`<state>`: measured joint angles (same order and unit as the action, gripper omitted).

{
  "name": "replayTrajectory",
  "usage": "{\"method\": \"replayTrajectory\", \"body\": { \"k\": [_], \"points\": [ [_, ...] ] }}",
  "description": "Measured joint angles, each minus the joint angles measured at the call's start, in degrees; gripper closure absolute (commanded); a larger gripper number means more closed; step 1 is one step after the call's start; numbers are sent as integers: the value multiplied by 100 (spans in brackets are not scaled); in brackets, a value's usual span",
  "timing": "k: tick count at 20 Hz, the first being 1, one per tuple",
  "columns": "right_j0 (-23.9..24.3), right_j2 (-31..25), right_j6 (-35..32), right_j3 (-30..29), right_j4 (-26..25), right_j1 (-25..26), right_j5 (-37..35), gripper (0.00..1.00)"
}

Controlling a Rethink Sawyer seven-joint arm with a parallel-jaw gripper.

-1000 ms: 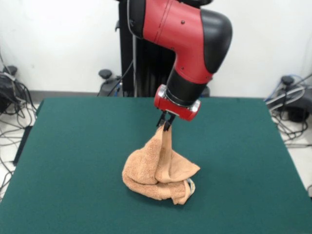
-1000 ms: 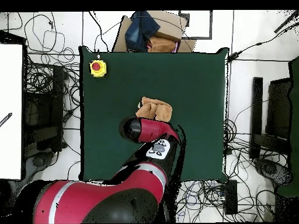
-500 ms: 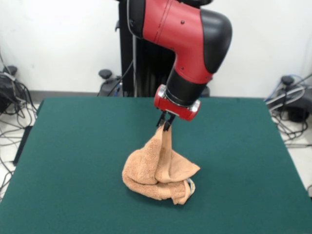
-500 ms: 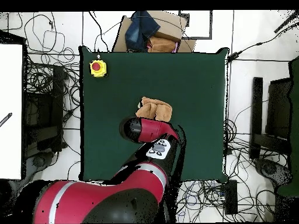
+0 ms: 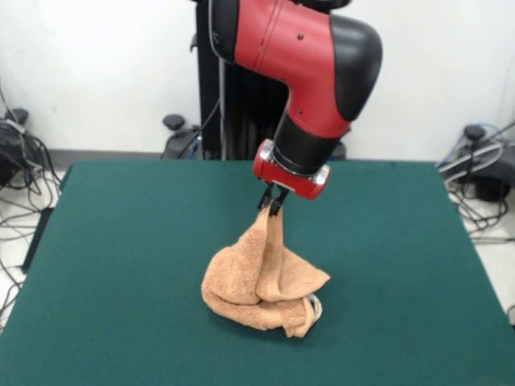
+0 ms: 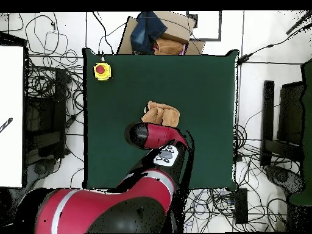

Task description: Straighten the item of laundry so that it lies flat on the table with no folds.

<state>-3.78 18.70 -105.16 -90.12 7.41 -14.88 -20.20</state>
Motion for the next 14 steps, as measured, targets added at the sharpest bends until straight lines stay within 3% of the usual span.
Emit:
{"method": "replayTrajectory", "body": {
  "k": [7, 14],
  "points": [
    [63, -62, 0, -3, -1, -180, -138, 100],
    [212, -113, 0, -179, -4, -826, -451, 100]
  ]
}}
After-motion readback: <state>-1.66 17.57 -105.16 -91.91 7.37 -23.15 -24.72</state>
